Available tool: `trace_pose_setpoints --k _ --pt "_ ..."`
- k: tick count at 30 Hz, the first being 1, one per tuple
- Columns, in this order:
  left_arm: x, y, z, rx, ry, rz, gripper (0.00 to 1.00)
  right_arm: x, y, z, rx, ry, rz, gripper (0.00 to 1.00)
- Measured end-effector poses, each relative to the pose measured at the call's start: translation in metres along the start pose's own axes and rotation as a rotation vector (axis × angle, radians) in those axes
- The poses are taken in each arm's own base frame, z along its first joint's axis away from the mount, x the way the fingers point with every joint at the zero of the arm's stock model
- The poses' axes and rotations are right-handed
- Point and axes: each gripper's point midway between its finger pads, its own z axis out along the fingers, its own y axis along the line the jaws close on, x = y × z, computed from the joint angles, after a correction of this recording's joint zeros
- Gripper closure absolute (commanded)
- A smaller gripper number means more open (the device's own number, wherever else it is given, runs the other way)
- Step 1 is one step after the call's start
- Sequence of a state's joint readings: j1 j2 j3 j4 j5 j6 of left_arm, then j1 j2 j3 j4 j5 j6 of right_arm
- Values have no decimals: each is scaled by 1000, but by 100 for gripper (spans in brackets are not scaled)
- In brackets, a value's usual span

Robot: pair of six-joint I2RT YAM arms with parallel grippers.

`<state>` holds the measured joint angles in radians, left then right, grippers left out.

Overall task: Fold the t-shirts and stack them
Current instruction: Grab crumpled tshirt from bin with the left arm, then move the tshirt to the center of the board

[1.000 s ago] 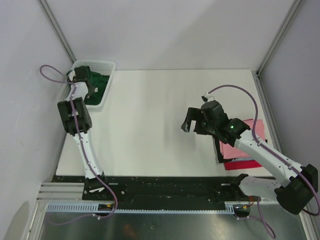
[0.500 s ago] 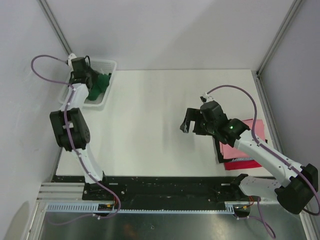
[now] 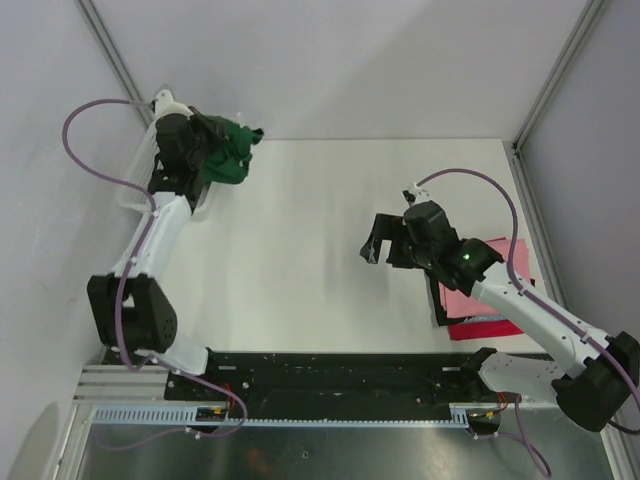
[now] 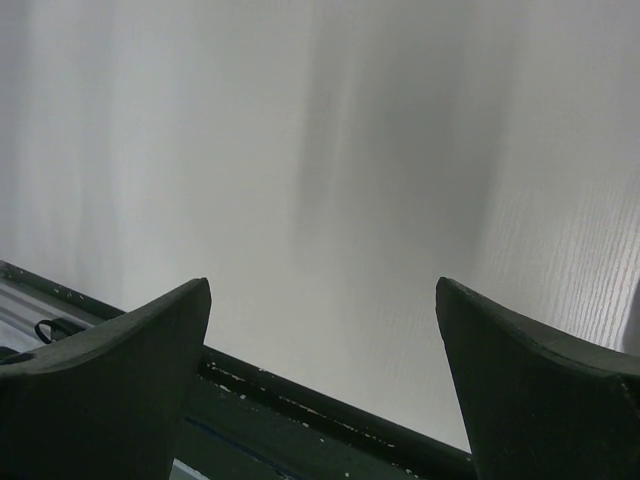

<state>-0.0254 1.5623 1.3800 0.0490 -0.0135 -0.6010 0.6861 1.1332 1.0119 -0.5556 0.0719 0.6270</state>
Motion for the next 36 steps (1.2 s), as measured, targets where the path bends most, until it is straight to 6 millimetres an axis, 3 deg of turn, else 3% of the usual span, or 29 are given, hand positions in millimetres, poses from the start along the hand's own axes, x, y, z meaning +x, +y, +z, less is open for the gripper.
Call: trace_pose_setpoints --k 3,7,8,10,13,16,18,21,22,24,26,28,33,36 --pt "-17 -56 -35 132 -38 17 100 -8 0 -7 -5 -33 7 0" --pt "-39 -140 -104 356 -103 33 100 -24 -5 -22 -11 -103 31 1" --pt "-41 -152 -117 398 -110 31 100 -28 -6 -25 -11 -116 37 1" --pt "-35 -180 -151 500 -106 20 100 -35 -9 -32 -11 -144 51 1" --pt "-5 -195 -176 570 -44 16 100 -42 -14 -37 -5 -171 70 1" --pt "53 -191 -175 568 86 30 97 -43 -17 -39 3 -176 79 1" --pt "102 -177 -167 530 202 49 74 -41 -19 -38 14 -170 80 1" --pt "181 -142 -152 435 405 90 20 -39 -22 -36 29 -159 84 1" --pt "206 -127 -149 386 484 97 10 -37 -23 -35 37 -151 86 1" --pt "236 -105 -149 320 582 130 3 -33 -24 -32 46 -136 88 1" --pt "245 -91 -153 276 629 153 1 -26 -26 -28 57 -118 84 1" --pt "239 -84 -160 255 632 170 1 -17 -26 -24 64 -90 70 1" --pt "191 -66 -178 196 529 177 1 13 -22 -7 86 -3 13 2" --pt "177 -43 -192 155 480 166 5 33 -16 8 93 57 -31 4"
